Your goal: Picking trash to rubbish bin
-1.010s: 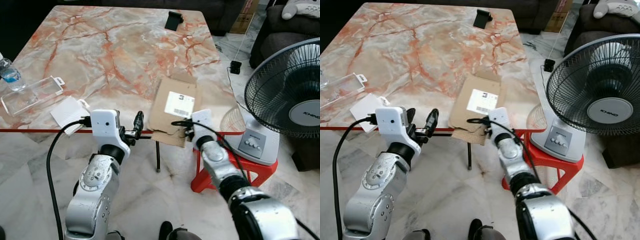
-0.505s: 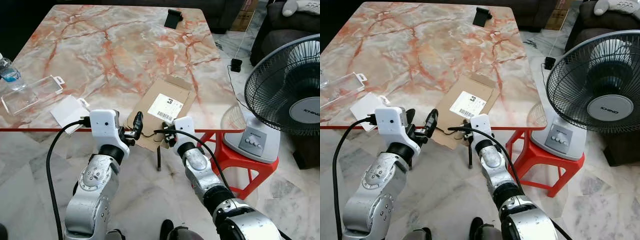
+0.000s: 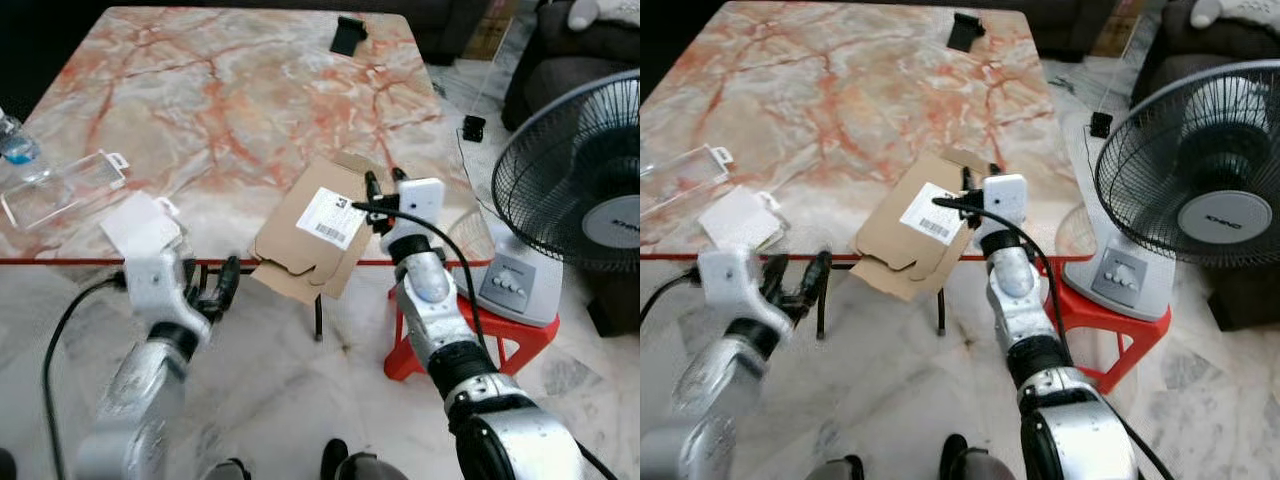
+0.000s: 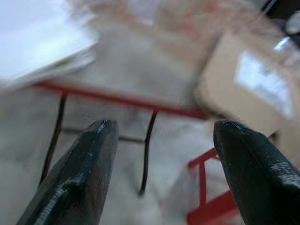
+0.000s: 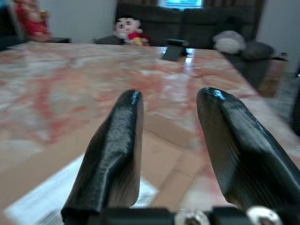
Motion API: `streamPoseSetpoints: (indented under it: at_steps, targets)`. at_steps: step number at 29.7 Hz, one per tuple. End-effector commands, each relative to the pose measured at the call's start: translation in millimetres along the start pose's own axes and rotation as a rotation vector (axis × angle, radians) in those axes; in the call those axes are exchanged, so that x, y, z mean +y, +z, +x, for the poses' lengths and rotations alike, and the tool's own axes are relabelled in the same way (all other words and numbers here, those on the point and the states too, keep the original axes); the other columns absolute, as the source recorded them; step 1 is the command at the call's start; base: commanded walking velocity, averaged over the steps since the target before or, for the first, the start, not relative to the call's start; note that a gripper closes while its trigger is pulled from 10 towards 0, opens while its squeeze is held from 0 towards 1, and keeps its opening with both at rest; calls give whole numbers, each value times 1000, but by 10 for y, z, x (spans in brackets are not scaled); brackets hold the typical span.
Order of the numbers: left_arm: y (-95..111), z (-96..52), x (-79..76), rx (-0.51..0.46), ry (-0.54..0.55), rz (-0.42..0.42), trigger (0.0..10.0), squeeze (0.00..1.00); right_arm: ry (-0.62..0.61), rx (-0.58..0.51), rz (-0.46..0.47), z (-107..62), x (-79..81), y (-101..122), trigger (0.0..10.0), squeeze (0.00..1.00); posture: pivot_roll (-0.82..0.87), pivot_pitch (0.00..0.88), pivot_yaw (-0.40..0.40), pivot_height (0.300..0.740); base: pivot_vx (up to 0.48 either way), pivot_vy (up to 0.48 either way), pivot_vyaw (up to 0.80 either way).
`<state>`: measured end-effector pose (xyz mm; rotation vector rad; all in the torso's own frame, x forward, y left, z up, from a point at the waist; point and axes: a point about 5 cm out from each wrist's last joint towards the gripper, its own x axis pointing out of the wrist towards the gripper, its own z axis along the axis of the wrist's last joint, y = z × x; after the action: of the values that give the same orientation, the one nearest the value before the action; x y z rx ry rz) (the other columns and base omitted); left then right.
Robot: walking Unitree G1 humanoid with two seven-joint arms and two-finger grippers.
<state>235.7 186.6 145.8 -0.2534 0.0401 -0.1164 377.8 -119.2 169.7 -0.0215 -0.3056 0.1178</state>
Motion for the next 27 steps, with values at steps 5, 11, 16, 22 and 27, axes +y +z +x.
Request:
streamPoseSetpoints:
  at_steps: [5, 11, 16, 22, 27]
  targets:
    - [-183, -82, 92, 92, -57, -60, 10000, 0, -38, 9, 16, -1, -21, -7, 10000, 0, 187, 208, -62, 740, 0, 0, 0]
    - [-336, -51, 127, 132, -124, -137, 10000, 0, -36, -6, 18, -11, -7, 6, 10000, 0, 177, 196, -62, 740, 0, 0, 0]
    - [-383, 90, 170, 125, -155, -156, 10000, 0, -49, -20, 18, 11, -35, 43, 10000, 0, 170, 196, -68, 740, 0, 0, 0]
    - [-435, 263, 93, 101, -227, -270, 10000, 0, -50, -16, 16, 26, -25, 50, 10000, 0, 172, 205, -74, 740, 0, 0, 0]
    - [-486, 434, -31, 103, -285, -335, 10000, 0, -44, -27, 16, 26, -1, 66, 10000, 0, 159, 206, -74, 740, 0, 0, 0]
